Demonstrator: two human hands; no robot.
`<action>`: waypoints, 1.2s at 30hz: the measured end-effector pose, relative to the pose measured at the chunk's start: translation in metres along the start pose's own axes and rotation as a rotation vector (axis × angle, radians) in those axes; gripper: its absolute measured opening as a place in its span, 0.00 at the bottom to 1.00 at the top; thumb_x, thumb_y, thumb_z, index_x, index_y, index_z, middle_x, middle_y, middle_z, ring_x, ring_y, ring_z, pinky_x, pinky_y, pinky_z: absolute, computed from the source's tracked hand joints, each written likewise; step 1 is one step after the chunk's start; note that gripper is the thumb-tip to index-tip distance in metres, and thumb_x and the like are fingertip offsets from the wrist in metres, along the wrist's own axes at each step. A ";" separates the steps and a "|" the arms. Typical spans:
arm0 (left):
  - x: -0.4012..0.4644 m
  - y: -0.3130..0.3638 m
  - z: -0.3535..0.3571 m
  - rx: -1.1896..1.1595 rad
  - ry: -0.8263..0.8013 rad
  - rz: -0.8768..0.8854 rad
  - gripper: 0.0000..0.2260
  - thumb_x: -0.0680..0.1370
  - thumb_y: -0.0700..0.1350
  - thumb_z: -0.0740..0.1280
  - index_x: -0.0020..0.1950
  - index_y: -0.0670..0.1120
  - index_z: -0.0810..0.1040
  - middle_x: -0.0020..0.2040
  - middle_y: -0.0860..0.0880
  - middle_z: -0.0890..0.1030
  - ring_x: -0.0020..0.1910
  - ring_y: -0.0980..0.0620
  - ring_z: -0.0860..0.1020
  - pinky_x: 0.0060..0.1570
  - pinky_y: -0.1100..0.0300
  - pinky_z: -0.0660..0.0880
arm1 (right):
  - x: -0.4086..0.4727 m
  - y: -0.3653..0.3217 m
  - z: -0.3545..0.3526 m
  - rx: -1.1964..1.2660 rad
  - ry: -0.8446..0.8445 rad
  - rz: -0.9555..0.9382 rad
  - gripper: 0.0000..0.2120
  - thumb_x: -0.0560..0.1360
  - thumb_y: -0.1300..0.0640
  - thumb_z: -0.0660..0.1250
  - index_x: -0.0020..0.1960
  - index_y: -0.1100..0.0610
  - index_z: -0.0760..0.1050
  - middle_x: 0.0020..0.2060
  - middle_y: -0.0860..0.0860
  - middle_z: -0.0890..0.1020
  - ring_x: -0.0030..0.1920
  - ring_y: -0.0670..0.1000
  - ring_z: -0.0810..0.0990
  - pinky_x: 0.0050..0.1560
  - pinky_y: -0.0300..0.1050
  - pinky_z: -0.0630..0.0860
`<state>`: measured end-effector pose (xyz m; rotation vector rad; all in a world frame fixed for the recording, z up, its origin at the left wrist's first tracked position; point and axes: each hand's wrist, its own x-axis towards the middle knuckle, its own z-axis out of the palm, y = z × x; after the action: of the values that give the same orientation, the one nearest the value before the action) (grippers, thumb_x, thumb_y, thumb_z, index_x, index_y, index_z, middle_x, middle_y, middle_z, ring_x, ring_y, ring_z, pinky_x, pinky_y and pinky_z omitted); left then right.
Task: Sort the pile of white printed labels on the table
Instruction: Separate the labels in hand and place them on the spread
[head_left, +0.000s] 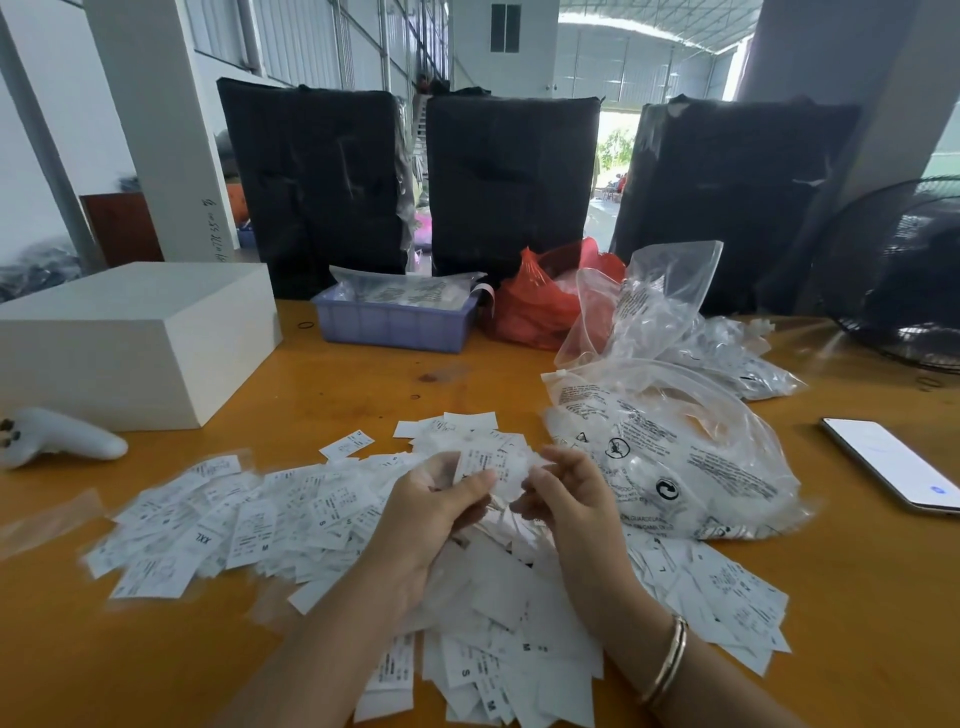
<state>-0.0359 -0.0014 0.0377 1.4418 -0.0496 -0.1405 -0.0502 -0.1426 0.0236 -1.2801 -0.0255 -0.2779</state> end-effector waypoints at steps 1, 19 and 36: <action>0.000 0.000 0.001 0.005 0.008 -0.002 0.08 0.74 0.45 0.72 0.52 0.48 0.82 0.45 0.50 0.86 0.42 0.55 0.84 0.43 0.63 0.78 | 0.000 -0.001 -0.001 -0.003 -0.002 0.011 0.06 0.75 0.67 0.65 0.50 0.59 0.76 0.34 0.54 0.79 0.32 0.49 0.80 0.36 0.38 0.77; -0.006 0.010 -0.002 0.117 -0.105 0.006 0.17 0.63 0.51 0.75 0.49 0.45 0.82 0.41 0.47 0.86 0.39 0.53 0.84 0.35 0.66 0.76 | 0.010 -0.012 -0.006 -0.218 -0.234 0.080 0.11 0.75 0.61 0.68 0.56 0.53 0.75 0.36 0.49 0.76 0.33 0.44 0.75 0.35 0.36 0.73; 0.015 0.016 -0.044 -0.927 0.147 -0.365 0.18 0.80 0.50 0.64 0.52 0.33 0.76 0.38 0.38 0.83 0.30 0.48 0.83 0.22 0.62 0.77 | 0.100 -0.035 -0.091 -1.555 0.068 0.152 0.08 0.78 0.57 0.60 0.45 0.60 0.74 0.51 0.58 0.80 0.48 0.57 0.76 0.45 0.44 0.70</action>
<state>-0.0152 0.0417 0.0475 0.5174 0.3606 -0.3078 0.0267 -0.2574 0.0475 -2.7932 0.4218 -0.1830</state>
